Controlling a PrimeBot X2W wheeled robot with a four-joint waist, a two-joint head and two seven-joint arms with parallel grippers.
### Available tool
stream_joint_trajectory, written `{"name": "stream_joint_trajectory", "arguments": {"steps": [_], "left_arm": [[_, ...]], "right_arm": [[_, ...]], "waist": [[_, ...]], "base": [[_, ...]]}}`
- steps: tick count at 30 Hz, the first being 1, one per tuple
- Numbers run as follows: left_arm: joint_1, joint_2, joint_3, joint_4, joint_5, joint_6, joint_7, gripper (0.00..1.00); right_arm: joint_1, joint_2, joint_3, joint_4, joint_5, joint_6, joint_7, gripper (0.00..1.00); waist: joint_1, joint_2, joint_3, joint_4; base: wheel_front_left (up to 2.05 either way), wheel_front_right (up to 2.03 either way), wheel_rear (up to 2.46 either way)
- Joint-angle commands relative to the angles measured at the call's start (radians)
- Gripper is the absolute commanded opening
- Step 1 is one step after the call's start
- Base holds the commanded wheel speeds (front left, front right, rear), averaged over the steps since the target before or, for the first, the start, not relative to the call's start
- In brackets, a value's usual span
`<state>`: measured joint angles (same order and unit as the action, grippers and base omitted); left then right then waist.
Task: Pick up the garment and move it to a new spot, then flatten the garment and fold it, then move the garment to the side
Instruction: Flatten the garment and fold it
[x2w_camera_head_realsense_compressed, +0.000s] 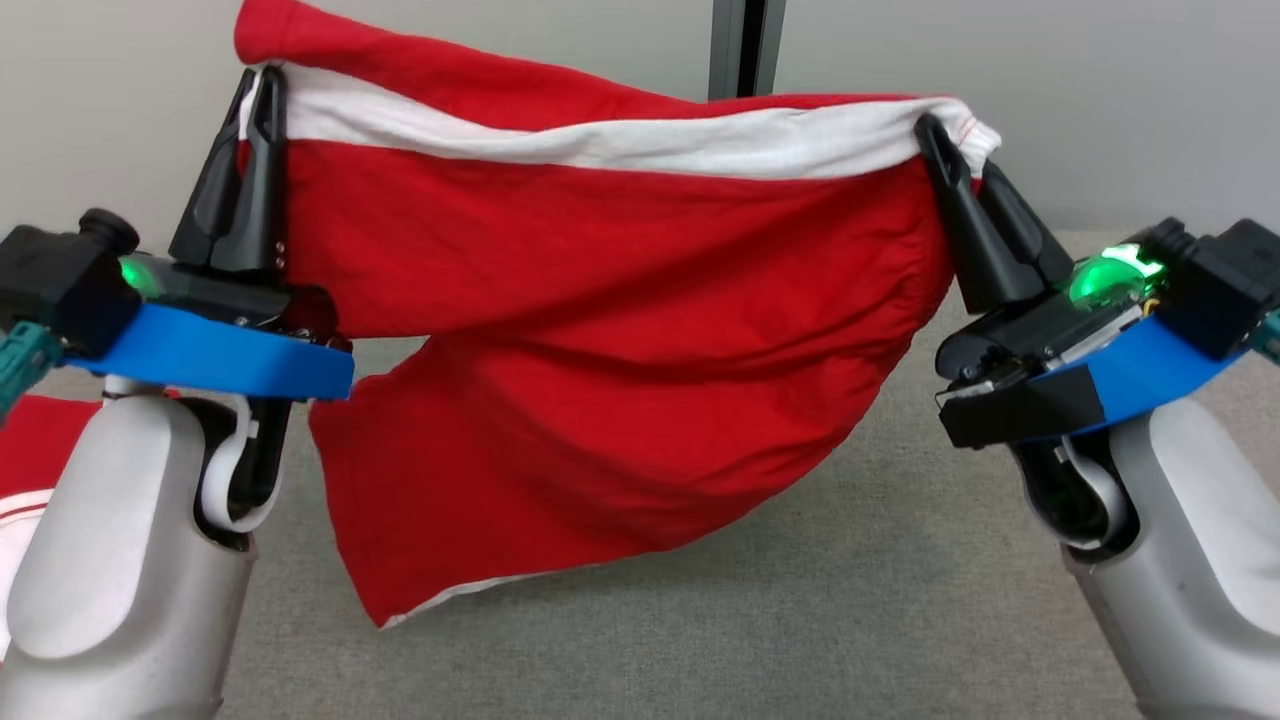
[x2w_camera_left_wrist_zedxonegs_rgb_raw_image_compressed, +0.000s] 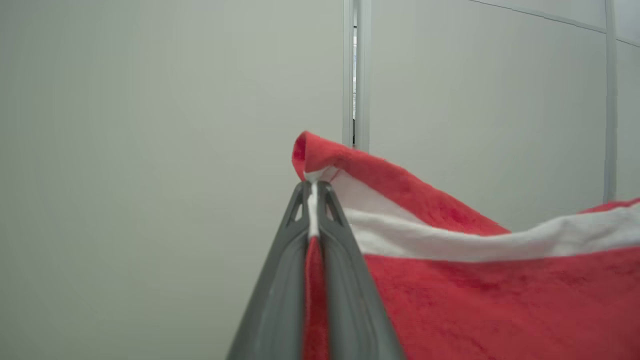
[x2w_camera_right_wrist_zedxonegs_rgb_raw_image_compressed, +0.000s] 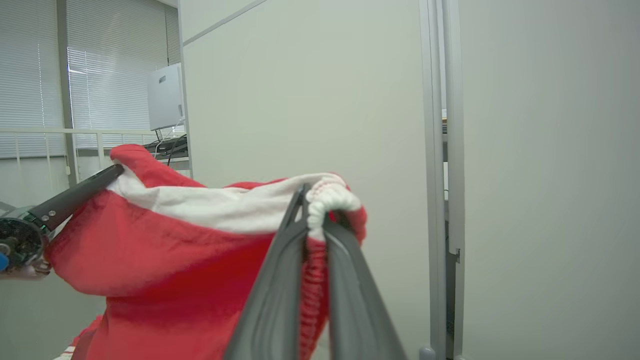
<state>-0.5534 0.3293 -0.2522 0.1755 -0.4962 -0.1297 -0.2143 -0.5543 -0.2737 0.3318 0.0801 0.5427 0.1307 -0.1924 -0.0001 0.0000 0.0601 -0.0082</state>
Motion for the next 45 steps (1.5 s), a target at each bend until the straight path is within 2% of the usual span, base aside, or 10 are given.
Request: {"name": "stream_joint_trajectory", "arguments": {"steps": [1, 6, 10, 16, 19, 25, 33, 41, 45], "left_arm": [[-0.035, -0.001, -0.016, 0.018, -0.028, -0.002, 0.015, 0.00], [-0.134, 0.008, -0.074, 0.109, -0.076, -0.002, 0.028, 0.00], [-0.262, -0.006, -0.089, 0.191, -0.080, -0.002, -0.020, 0.00], [-0.379, -0.038, -0.064, 0.239, -0.051, -0.002, -0.051, 0.00], [-0.345, -0.067, -0.009, 0.200, -0.029, -0.002, -0.051, 0.00], [-0.079, -0.127, 0.101, 0.156, -0.013, -0.001, -0.051, 0.00], [0.362, -0.228, 0.161, 0.118, 0.015, -0.002, -0.051, 0.00], [0.580, -0.257, 0.164, 0.054, 0.049, -0.002, -0.051, 0.00], [0.655, -0.264, 0.169, 0.019, 0.057, -0.002, -0.051, 0.00]], "right_arm": [[-0.033, -0.010, 0.004, 0.009, 0.000, 0.000, 0.011, 0.00], [-0.134, -0.016, 0.035, 0.095, -0.025, 0.000, 0.022, 0.00], [-0.268, -0.020, 0.044, 0.219, -0.092, 0.000, -0.020, 0.00], [-0.421, -0.030, 0.050, 0.333, -0.194, 0.000, -0.068, 0.00], [-0.440, -0.020, 0.044, 0.342, -0.226, 0.000, -0.072, 0.00], [-0.245, -0.010, 0.059, 0.287, -0.247, 0.000, -0.073, 0.00], [0.180, 0.004, 0.091, 0.232, -0.200, 0.000, -0.073, 0.00], [0.445, 0.025, 0.076, 0.152, -0.155, 0.000, -0.073, 0.00], [0.541, 0.008, 0.087, 0.111, -0.142, 0.000, -0.073, 0.00]], "waist": [[0.0001, 0.0000, 0.021, 0.004], [0.0001, 0.0000, 0.101, 0.000], [0.0001, 0.0000, 0.169, -0.003], [0.0001, 0.0000, 0.217, -0.001], [0.0001, 0.0000, 0.224, -0.001], [0.0001, 0.0000, 0.215, 0.001], [0.0001, 0.0000, 0.127, 0.028], [0.0001, 0.0000, 0.001, 0.028], [0.0001, 0.0000, -0.035, 0.015]], "base": [[0.00, 0.00, 0.00], [0.00, 0.00, 0.00], [0.00, 0.00, 0.00], [0.00, 0.00, 0.00], [0.00, 0.00, 0.00], [0.00, 0.00, 0.00], [0.00, 0.00, 0.00], [0.00, 0.00, 0.00], [0.00, 0.00, 0.00]]}}
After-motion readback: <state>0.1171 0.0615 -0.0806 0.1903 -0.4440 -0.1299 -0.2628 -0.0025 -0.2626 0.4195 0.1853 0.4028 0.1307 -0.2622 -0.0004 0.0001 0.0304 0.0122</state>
